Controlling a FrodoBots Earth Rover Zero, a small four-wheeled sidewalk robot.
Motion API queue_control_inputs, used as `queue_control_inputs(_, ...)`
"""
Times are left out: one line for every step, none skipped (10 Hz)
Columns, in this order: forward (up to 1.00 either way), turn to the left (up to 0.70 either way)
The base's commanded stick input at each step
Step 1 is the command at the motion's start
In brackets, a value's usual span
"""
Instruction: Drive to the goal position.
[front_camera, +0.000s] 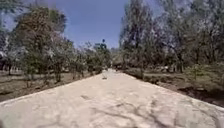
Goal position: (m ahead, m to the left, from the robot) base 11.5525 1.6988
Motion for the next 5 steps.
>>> queue_control_inputs(1.00, 0.00)
queue_control_inputs(1.00, 0.00)
queue_control_inputs(1.00, 0.00)
queue_control_inputs(1.00, 0.00)
queue_control_inputs(1.00, 0.00)
